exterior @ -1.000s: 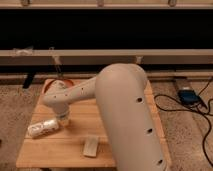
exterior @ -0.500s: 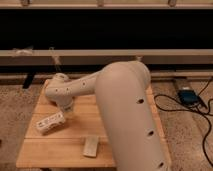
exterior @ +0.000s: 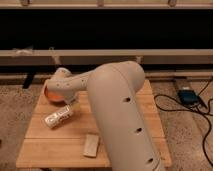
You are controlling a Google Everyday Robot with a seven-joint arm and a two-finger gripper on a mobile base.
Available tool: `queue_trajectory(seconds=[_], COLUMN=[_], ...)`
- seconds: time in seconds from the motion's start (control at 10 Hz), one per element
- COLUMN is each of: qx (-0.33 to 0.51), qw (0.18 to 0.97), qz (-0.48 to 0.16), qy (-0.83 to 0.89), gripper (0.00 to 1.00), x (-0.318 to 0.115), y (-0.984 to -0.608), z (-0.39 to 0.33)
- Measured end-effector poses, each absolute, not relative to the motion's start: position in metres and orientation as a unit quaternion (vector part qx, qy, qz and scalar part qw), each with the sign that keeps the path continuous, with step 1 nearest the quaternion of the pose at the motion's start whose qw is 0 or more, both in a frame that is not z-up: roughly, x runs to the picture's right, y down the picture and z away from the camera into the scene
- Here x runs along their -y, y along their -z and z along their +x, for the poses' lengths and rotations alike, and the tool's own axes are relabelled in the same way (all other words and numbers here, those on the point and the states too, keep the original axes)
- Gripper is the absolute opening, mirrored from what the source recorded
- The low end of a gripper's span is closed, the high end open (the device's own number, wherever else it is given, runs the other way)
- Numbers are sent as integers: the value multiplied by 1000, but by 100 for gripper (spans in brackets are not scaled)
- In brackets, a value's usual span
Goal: Stand the bottle upright
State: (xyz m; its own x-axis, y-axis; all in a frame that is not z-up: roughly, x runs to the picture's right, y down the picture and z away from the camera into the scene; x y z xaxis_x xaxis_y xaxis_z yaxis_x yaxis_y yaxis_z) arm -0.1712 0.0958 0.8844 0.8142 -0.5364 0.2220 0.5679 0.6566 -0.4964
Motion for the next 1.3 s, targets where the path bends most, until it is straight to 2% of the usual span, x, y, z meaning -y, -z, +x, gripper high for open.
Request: queue_trajectory(seconds=[0.2, 0.5, 1.3], qx=[30, 30, -5], qw=[910, 905, 896], qz=[-266, -247, -180], qy=[318, 346, 407], gripper=[3, 3, 3], x=[-71, -56, -9], y=[-897, -902, -859], z=[-148, -132, -127])
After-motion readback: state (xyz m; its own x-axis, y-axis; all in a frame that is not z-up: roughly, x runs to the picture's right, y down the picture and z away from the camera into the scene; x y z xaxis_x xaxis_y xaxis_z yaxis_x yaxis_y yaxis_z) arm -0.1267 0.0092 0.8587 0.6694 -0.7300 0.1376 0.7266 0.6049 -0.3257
